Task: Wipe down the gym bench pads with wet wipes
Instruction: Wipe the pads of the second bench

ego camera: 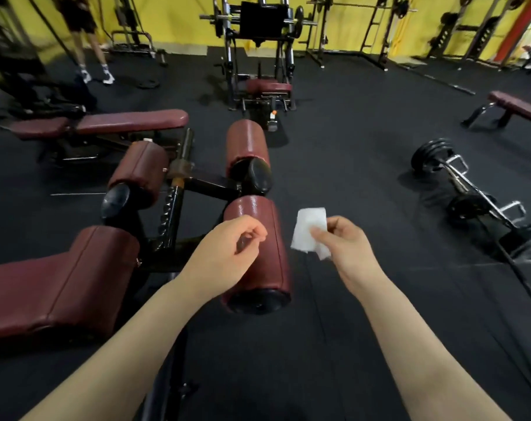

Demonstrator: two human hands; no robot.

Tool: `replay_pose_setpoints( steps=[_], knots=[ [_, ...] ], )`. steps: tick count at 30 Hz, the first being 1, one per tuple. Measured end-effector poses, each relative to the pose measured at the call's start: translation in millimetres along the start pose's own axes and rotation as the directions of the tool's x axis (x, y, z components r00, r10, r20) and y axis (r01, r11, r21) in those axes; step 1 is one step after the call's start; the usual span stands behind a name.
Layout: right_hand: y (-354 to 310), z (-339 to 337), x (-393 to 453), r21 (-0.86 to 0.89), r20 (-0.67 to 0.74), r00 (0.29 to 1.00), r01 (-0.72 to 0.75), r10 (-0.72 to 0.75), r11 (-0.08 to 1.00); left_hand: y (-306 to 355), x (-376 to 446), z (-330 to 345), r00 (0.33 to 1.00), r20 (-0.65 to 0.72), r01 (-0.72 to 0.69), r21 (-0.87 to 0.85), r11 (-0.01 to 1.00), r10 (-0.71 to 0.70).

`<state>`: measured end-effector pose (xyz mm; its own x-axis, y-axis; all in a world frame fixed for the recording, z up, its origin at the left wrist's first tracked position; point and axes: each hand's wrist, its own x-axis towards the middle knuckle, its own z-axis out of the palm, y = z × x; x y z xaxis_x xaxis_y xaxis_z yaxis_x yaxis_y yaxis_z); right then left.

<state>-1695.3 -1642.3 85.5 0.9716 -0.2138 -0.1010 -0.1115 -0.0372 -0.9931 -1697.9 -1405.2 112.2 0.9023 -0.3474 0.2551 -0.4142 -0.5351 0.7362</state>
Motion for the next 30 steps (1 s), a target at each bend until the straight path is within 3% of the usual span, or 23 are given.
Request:
replay_pose_setpoints(
  steps=[3, 5, 9, 12, 14, 17, 23, 26, 30],
  knots=[
    [-12, 33, 57, -0.225, -0.031, 0.979, 0.188, -0.2, 0.956, 5, 8, 5, 0.993, -0.078, 0.089, 0.01, 0.996, -0.088],
    [-11, 47, 78, -0.294, 0.053, 0.977, 0.213, -0.206, 0.932, 9, 14, 10, 0.985, -0.111, 0.131, 0.018, 0.991, -0.129],
    [5, 39, 64, -0.233, 0.267, 0.956, 0.188, -0.123, 0.954, 13, 27, 15, 0.972, -0.165, 0.173, 0.027, 0.985, -0.166],
    [31, 17, 19, -0.168, 0.439, 0.881, 0.273, -0.176, 0.947, 10, 36, 18, 0.954, -0.208, 0.22, -0.005, 0.976, -0.216],
    [44, 3, -9, -0.132, 0.481, 0.845, 0.333, -0.233, 0.934, 9, 44, 23, 0.943, -0.207, 0.263, -0.009, 0.965, -0.259],
    [45, 8, -2, -0.142, 0.439, 0.834, 0.431, -0.334, 0.891, 12, 55, 29, 0.95, -0.176, 0.273, 0.056, 0.961, -0.259],
    [11, 66, 106, -0.211, 0.156, 0.964, 0.244, -0.214, 0.947, 16, 70, 22, 0.954, -0.184, 0.266, 0.153, 0.952, -0.237],
    [10, 62, 101, -0.205, 0.186, 0.946, 0.302, -0.265, 0.931, 15, 74, 20, 0.963, -0.153, 0.255, 0.237, 0.937, -0.223],
    [45, 30, 29, -0.18, 0.309, 0.883, 0.419, -0.353, 0.89, 13, 83, 20, 0.968, -0.131, 0.243, 0.252, 0.937, -0.216]
  ],
)
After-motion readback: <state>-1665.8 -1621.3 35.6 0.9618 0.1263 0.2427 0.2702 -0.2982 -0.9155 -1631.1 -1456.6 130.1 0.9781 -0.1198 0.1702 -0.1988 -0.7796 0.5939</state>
